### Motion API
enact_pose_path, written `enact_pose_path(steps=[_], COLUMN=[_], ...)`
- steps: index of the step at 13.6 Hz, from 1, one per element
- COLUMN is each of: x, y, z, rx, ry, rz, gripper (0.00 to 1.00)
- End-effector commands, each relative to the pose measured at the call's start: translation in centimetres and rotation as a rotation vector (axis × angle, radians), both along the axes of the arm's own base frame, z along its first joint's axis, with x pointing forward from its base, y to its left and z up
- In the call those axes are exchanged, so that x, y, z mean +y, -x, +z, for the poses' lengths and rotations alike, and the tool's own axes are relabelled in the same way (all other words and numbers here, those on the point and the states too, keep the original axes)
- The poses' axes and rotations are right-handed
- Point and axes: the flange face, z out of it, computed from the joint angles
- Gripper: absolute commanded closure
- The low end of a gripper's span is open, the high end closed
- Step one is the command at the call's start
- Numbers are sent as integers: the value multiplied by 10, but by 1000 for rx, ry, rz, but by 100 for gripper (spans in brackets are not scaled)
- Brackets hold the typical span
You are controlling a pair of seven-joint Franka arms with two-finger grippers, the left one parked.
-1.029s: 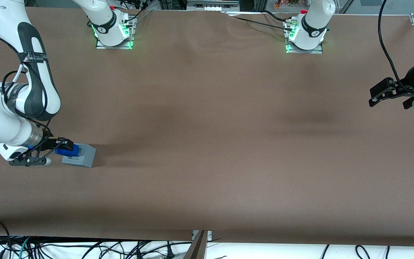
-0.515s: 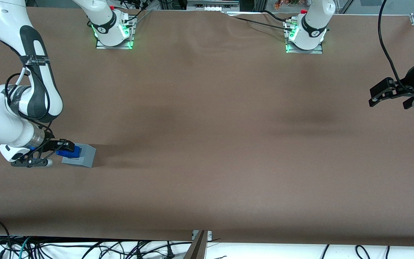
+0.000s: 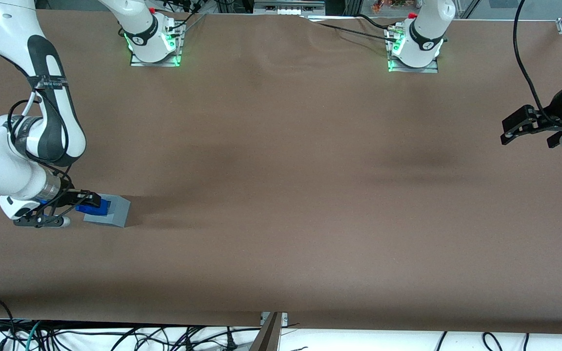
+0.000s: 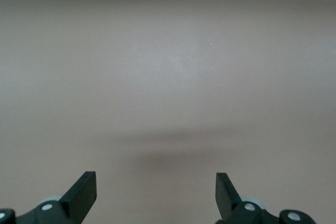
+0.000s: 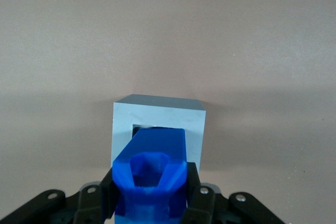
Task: Insert blue part into gray base with right arm
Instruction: 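Lower the blue part into the gray base's square hole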
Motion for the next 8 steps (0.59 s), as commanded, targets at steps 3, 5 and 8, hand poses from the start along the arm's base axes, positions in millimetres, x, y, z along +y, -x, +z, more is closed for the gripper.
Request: enact_pose_path(steps=[3,5,8], x=[5,8,9], y=[-1,-2,-2], z=[-8,-11,-12], rx=[-2,3,2], ry=[-1,0,0], rz=[-26,-29,-28], gripper=[88,88,88])
